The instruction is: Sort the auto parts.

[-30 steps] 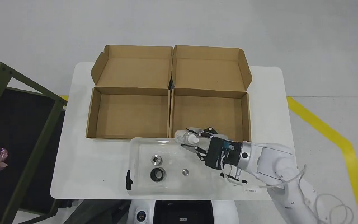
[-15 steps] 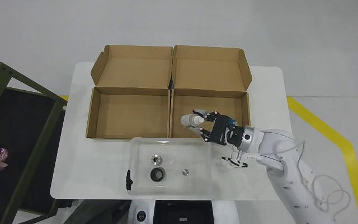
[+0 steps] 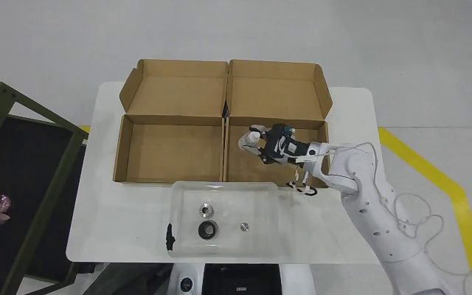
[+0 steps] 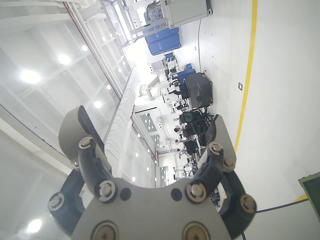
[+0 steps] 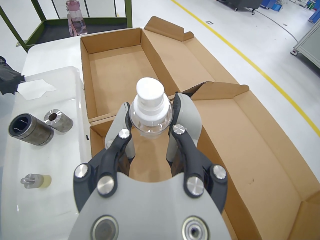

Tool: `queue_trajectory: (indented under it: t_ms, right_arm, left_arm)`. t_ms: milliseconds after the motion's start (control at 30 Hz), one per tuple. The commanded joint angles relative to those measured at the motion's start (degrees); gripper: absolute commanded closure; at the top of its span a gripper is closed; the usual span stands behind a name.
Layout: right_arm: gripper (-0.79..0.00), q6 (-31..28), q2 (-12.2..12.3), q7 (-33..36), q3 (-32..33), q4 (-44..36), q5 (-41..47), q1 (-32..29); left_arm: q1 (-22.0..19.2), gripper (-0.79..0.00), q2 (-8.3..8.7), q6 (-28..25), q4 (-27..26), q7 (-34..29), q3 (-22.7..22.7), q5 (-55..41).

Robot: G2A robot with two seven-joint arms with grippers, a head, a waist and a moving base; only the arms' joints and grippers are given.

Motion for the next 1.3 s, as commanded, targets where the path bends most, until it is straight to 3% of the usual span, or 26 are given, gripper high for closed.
queue_trajectory:
  t_ms: [0,367,867,933,1200,1267]
  right_arm:
    - [0.000,0.04,-0.32,0.20,-1.20,2.51,0.16,1.96]
    - [0.000,0.06,-1.79,0.45,-5.88,13.41,0.22,8.54]
    - [-0.003,-0.07,-3.54,-0.95,-10.30,22.57,0.81,12.87]
    - [-0.169,-0.12,-3.71,-0.90,-10.66,23.15,0.96,13.19]
    - [-0.388,0.19,-3.89,-1.27,-10.40,23.37,1.81,13.34]
    - [-0.486,0.22,-3.72,-1.46,-9.82,22.42,1.82,12.91]
  left_arm:
    - [0.00,-0.785,0.00,0.00,0.00,0.00,0.00,0.00]
    - [0.00,-0.785,0.00,0.00,0.00,0.00,0.00,0.00]
    - [0.00,-0.785,0.00,0.00,0.00,0.00,0.00,0.00]
    - [0.00,-0.785,0.00,0.00,0.00,0.00,0.00,0.00]
    - [0.00,-0.785,0.00,0.00,0.00,0.00,0.00,0.00]
    - [0.00,-0.785,0.00,0.00,0.00,0.00,0.00,0.00]
